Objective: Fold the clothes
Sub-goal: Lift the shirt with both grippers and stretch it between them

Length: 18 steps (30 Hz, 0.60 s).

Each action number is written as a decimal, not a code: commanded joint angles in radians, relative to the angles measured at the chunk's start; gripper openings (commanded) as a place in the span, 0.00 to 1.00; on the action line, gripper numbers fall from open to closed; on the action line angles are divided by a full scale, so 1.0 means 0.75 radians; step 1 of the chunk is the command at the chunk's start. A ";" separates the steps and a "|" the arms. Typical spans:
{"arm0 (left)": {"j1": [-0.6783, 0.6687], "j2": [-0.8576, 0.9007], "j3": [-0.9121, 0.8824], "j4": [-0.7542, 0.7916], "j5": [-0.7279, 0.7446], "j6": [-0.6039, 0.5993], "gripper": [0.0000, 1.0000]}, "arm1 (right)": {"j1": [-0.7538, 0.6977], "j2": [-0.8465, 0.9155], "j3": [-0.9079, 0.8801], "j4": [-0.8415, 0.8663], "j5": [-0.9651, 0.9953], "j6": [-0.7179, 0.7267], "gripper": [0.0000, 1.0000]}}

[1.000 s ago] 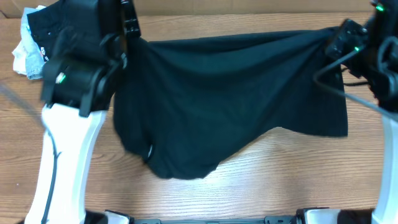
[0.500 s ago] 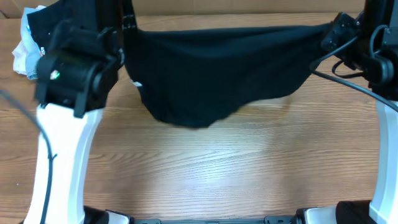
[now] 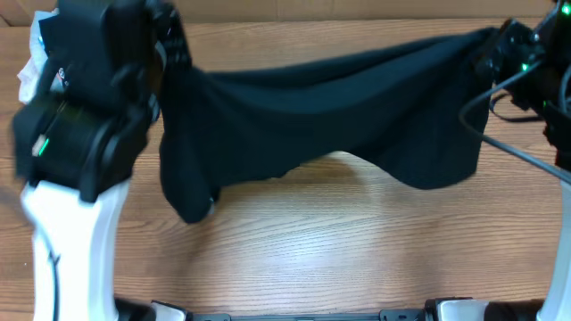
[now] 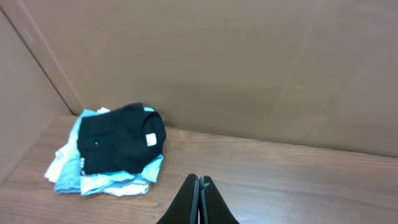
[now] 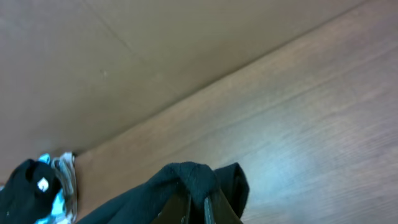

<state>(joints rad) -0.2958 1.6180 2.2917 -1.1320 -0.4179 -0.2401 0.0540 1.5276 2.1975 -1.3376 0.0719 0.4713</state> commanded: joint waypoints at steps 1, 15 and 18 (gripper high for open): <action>0.086 0.171 0.003 0.077 0.085 0.019 0.04 | 0.001 0.089 0.031 0.068 0.043 0.005 0.04; 0.160 0.467 0.188 0.470 0.096 0.322 0.04 | 0.001 0.348 0.120 0.611 0.086 -0.012 0.04; 0.159 0.437 0.452 0.388 0.081 0.326 0.04 | -0.010 0.321 0.308 0.545 0.130 -0.080 0.04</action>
<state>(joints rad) -0.1707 2.0151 2.4161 -0.8230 -0.3252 -0.0502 0.0540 1.8462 2.2715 -0.9283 0.1089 0.4564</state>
